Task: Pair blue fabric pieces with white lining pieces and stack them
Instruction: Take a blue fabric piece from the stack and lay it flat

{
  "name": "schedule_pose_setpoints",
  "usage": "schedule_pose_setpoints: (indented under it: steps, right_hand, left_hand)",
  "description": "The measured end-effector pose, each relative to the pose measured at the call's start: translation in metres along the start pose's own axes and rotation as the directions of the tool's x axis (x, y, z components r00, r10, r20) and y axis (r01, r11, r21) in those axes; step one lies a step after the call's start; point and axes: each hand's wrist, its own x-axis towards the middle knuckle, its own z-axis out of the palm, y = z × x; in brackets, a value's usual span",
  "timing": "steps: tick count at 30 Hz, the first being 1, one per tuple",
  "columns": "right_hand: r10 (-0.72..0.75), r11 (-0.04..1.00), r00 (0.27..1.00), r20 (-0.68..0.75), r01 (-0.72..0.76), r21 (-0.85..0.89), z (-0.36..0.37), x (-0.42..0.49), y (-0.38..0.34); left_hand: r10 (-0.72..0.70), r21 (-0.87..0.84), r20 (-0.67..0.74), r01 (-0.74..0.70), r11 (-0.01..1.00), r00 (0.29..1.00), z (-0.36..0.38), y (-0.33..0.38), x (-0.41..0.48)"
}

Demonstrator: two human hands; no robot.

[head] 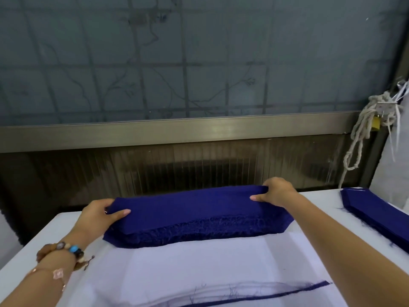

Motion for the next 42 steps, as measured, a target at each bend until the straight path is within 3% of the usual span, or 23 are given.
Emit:
schedule_pose_setpoints:
  steps: [4, 8, 10, 13, 17, 19, 31, 42]
  right_hand:
    - [0.161, 0.986, 0.973, -0.165, -0.166, -0.018, 0.002, -0.005, 0.021]
    - [0.093, 0.996, 0.935, -0.343, -0.088, 0.03, 0.008, -0.014, 0.024]
    - [0.099, 0.972, 0.922, -0.374, -0.01, 0.235, 0.008, -0.019, 0.027]
    - [0.129, 0.793, 0.92, -0.37, 0.128, 0.595, 0.003, -0.033, 0.031]
    - [0.208, 0.583, 0.923, -0.322, 0.147, 0.799, -0.005, -0.055, 0.036]
    - [0.225, 0.549, 0.927, -0.3, 0.133, 0.825, -0.009, -0.067, 0.04]
    - [0.11, 0.799, 0.965, -0.238, 0.057, 0.599, 0.008, -0.171, 0.091]
    - [0.055, 0.865, 0.981, -0.187, 0.047, 0.5, 0.034, -0.226, 0.118]
  left_hand:
    - [-0.011, -0.106, -0.094, 0.001, 0.994, 0.995, 0.007, -0.002, -0.009]
    - [0.026, -0.047, -0.274, -0.041, 0.998, 0.961, 0.013, 0.006, -0.021]
    - [0.03, -0.051, -0.339, -0.05, 0.997, 0.94, 0.011, 0.011, -0.027]
    - [-0.029, -0.188, -0.387, -0.048, 0.981, 0.921, 0.0, 0.025, -0.038]
    - [-0.066, -0.324, -0.383, -0.067, 0.944, 0.921, -0.02, 0.043, -0.058]
    - [-0.09, -0.363, -0.373, -0.056, 0.93, 0.924, -0.029, 0.048, -0.07]
    - [-0.248, -0.483, -0.147, 0.15, 0.863, 0.958, -0.041, 0.026, -0.168]
    - [-0.379, -0.454, 0.006, 0.34, 0.824, 0.925, -0.033, -0.001, -0.213]
